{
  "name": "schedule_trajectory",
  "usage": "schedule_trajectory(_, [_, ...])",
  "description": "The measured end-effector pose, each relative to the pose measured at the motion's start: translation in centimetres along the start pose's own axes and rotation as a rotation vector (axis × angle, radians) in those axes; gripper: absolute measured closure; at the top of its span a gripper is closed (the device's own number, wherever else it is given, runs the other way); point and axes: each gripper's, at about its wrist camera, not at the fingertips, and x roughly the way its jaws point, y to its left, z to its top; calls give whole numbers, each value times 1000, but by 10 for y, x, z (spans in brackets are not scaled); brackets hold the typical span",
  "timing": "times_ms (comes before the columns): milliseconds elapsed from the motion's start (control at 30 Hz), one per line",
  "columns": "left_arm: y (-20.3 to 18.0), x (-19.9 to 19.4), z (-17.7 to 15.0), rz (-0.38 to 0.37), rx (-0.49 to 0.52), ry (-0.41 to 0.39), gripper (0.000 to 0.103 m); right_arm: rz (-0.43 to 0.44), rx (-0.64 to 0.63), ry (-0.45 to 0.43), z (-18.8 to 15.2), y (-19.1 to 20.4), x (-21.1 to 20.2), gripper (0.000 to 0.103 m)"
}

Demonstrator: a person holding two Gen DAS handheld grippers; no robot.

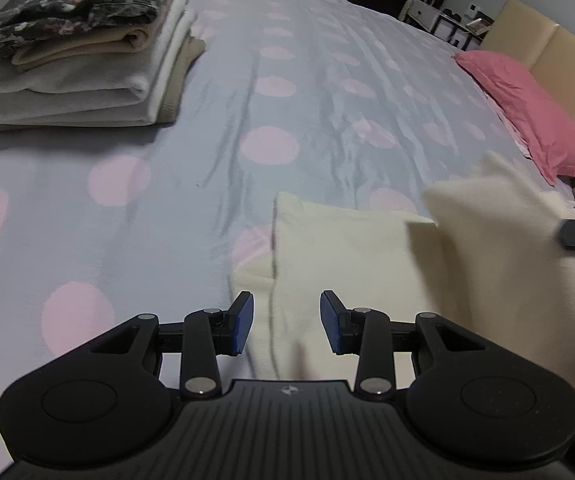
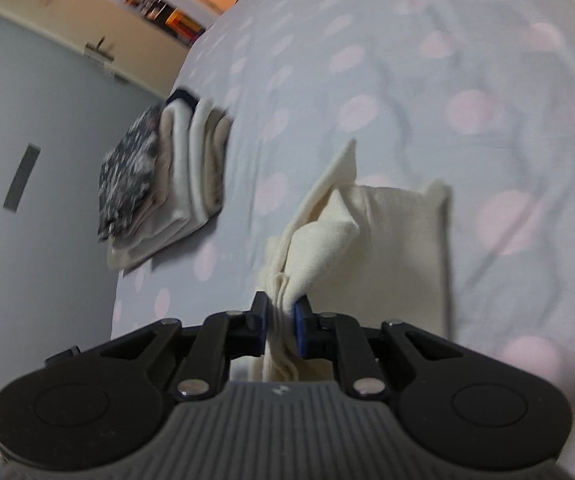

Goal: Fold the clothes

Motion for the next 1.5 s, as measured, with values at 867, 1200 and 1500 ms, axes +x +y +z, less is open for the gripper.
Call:
schedule_trajectory(867, [38,-2,4,72,-61,14,69,-92,-107,186,-45,58,186,76])
schedule_trajectory(1200, [24,-20,-8,-58,-38,2,65,-64,-201,110,-51,39,121,73])
schedule_trajectory(1500, [-17,-20,-35,-62,74,54,56,-147,-370,52,-112,-11,57,65])
